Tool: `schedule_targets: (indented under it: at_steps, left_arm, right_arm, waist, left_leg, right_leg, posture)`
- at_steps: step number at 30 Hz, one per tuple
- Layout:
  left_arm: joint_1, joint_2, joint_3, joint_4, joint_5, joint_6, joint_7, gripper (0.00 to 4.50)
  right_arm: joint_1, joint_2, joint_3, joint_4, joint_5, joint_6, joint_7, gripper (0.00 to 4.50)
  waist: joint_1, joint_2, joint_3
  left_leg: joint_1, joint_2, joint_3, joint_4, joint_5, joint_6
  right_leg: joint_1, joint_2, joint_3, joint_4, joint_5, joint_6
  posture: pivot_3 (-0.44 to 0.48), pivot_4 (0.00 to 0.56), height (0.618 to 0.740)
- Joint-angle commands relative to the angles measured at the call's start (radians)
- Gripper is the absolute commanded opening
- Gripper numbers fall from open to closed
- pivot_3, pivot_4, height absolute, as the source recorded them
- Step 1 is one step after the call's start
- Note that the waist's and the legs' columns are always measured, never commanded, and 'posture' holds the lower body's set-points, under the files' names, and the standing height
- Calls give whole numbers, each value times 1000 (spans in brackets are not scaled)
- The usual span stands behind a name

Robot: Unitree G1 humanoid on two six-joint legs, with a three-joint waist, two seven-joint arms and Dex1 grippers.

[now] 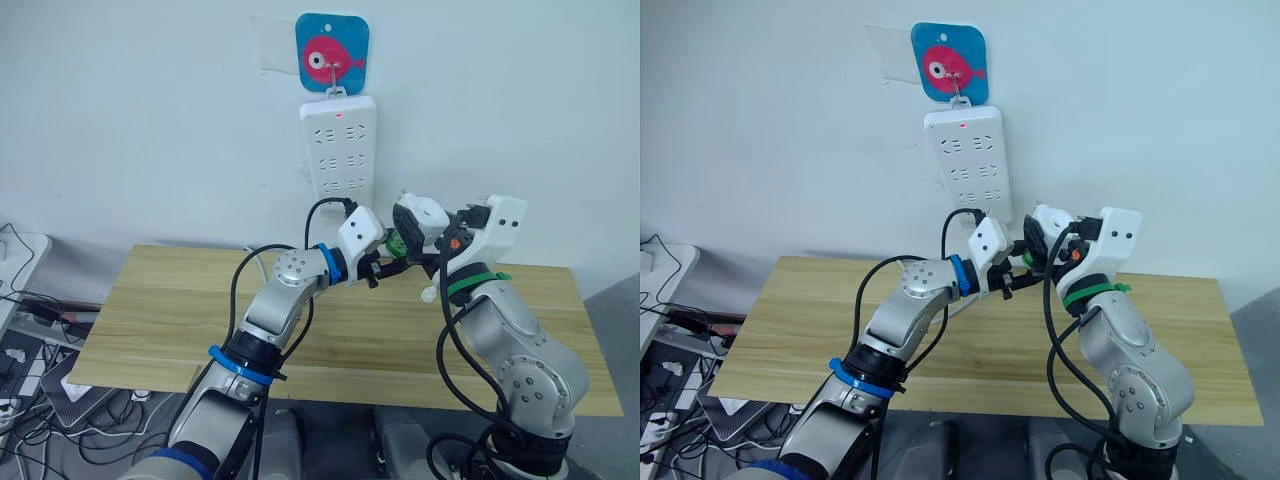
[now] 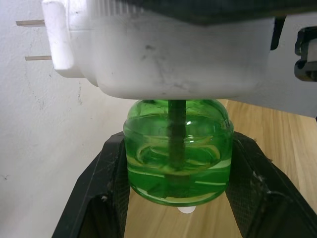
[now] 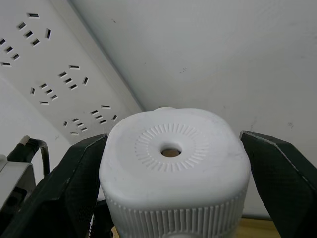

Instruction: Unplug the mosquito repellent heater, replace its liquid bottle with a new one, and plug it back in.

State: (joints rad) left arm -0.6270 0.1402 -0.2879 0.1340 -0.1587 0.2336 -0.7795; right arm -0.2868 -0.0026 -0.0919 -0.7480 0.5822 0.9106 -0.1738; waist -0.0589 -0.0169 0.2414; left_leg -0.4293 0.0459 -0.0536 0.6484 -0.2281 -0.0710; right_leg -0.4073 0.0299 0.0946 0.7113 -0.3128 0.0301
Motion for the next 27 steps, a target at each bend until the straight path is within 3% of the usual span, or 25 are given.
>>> schedule_targets:
  at_steps: [1, 12, 15, 18, 23, 27]
  left_arm:
    - [-11, -10, 13, -31, -21, -9, -9, 2210]
    - [-13, -13, 12, -29, -22, -4, -14, 2210]
    - [-14, -15, 13, -30, -21, -2, -16, 2210]
    - [-12, -16, 14, -32, -20, 0, -16, 2210]
    - [-9, -17, 15, -37, -21, 1, -17, 2210]
    - [-3, -1, 30, -37, -39, 2, -42, 3522]
  right_arm:
    - [-3, -1, 12, -25, 13, -11, 14, 4444]
    - [-6, -1, 13, -13, 9, -18, 20, 4444]
    - [-8, 1, 12, -9, 9, -19, 23, 3920]
    - [-9, 4, 10, -7, 8, -20, 27, 2988]
    - [-11, 7, 11, -7, 10, -22, 31, 2998]
    - [-13, -20, 19, -4, -11, -38, 51, 2998]
  waist:
    - [0, 0, 0]
    - [0, 0, 0]
    - [0, 0, 0]
    - [0, 0, 0]
    - [0, 0, 0]
    - [0, 0, 0]
  left_leg:
    - [0, 0, 0, 0, 0, 0]
    - [0, 0, 0, 0, 0, 0]
    - [0, 0, 0, 0, 0, 0]
    - [0, 0, 0, 0, 0, 0]
    - [0, 0, 0, 0, 0, 0]
    - [0, 0, 0, 0, 0, 0]
  right_leg:
    - [0, 0, 0, 0, 0, 0]
    - [0, 0, 0, 0, 0, 0]
    - [0, 0, 0, 0, 0, 0]
    - [0, 0, 0, 0, 0, 0]
    - [0, 0, 0, 0, 0, 0]
    - [0, 0, 0, 0, 0, 0]
  posture:
    - [-44, 208, 740]
    - [-44, 209, 740]
    - [-44, 209, 740]
    - [-43, 208, 740]
    - [-40, 207, 740]
    - [-33, 205, 740]
